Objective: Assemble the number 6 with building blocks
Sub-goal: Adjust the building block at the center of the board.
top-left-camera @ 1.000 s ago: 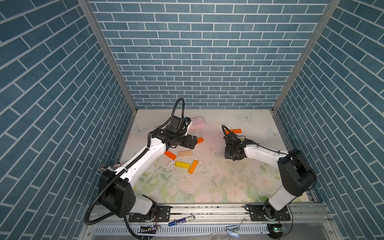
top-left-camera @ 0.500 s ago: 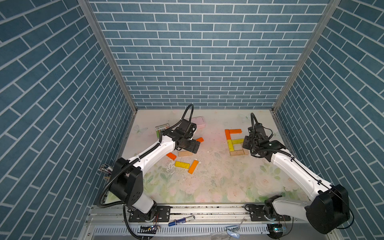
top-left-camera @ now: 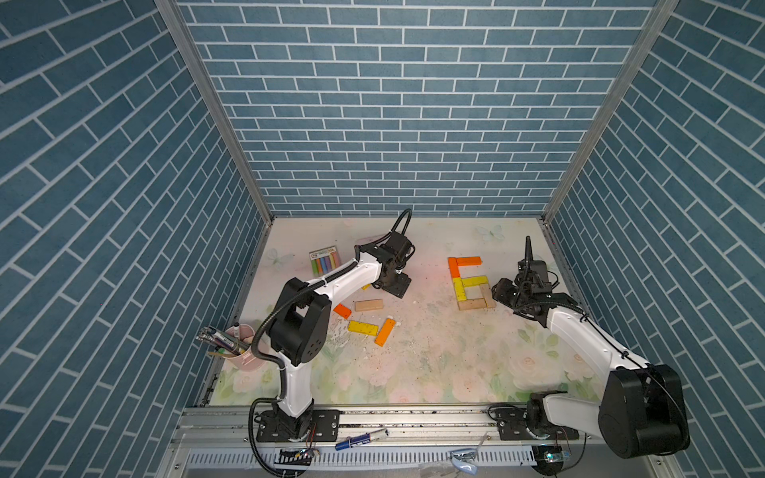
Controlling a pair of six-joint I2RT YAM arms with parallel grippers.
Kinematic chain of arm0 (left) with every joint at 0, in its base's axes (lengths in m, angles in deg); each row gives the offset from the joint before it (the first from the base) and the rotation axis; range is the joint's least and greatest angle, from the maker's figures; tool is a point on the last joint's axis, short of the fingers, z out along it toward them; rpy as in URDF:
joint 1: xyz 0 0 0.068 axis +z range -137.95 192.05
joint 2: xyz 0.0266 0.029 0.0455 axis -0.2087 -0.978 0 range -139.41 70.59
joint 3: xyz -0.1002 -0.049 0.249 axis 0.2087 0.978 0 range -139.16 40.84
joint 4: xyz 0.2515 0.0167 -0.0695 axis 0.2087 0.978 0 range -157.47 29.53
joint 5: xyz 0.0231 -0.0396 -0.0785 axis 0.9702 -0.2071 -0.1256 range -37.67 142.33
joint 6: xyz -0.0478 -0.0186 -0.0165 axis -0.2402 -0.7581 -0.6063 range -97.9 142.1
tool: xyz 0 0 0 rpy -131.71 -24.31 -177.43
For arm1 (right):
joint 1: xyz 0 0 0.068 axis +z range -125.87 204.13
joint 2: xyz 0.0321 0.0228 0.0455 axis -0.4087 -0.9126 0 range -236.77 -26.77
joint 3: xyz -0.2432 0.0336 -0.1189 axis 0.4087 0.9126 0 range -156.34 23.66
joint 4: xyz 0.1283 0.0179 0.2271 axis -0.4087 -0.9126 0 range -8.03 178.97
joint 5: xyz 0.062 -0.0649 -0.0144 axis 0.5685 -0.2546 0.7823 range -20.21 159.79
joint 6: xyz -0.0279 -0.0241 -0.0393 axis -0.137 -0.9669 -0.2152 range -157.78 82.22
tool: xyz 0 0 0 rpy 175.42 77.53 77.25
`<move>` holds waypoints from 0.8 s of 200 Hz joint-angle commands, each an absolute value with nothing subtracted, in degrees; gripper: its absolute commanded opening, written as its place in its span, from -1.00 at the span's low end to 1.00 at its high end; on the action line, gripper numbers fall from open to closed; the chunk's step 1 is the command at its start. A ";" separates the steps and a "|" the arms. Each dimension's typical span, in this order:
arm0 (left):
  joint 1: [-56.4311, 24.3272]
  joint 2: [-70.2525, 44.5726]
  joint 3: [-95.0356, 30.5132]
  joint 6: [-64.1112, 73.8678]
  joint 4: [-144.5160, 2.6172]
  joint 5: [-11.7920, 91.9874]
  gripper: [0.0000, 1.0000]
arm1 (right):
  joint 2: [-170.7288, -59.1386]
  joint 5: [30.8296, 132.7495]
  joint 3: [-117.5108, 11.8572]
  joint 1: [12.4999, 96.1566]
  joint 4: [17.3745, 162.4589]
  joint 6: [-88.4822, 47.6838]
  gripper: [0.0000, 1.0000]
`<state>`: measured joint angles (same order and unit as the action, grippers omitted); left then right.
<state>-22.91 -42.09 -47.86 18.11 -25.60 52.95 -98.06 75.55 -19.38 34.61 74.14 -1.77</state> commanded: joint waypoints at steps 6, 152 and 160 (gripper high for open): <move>-23.11 -46.74 -52.15 23.15 -25.39 56.33 0.46 | -97.28 81.62 -18.54 34.52 77.02 -0.76 -0.05; -19.93 -60.72 -65.03 22.33 -21.64 53.68 0.33 | -93.40 82.33 -21.47 34.59 69.98 -5.26 -0.06; -19.86 -61.08 -65.56 21.42 -21.02 53.36 0.29 | -93.64 82.06 -21.49 34.60 69.86 -5.26 -0.06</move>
